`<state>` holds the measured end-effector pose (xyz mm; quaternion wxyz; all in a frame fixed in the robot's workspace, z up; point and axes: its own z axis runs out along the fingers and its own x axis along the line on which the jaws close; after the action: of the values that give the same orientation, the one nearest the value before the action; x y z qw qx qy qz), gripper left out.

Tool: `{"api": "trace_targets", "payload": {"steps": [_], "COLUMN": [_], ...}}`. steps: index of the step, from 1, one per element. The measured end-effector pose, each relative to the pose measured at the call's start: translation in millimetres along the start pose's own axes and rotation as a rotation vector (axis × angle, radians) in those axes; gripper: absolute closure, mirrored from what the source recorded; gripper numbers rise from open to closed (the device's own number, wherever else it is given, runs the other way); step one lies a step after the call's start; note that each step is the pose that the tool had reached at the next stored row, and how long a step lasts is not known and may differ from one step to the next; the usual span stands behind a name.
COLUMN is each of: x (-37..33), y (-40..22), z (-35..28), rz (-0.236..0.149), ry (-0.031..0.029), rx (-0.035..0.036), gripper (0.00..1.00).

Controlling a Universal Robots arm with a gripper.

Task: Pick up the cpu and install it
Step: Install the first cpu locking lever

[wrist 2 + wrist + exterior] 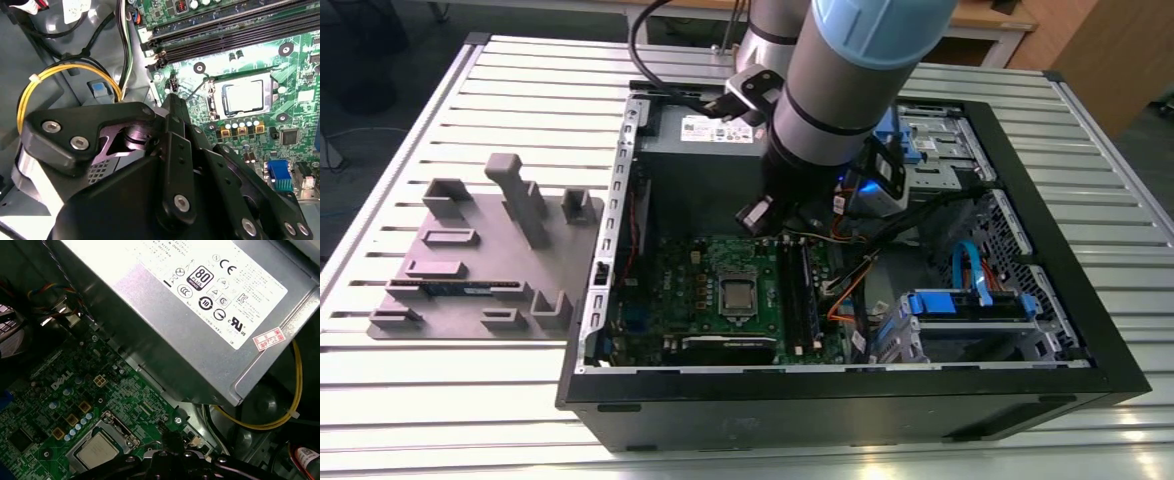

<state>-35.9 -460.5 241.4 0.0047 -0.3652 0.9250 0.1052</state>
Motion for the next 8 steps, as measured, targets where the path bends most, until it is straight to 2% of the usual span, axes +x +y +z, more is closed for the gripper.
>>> {"api": "trace_targets", "payload": {"steps": [4, 8], "x": [-2.0, -2.8], "y": [-0.3, 0.3], "z": [0.3, 3.7], "rz": [-0.003, -0.005], "ry": [0.0009, 0.0025], "rx": [-0.0003, 0.0009], "gripper": [0.89, 0.89]}}
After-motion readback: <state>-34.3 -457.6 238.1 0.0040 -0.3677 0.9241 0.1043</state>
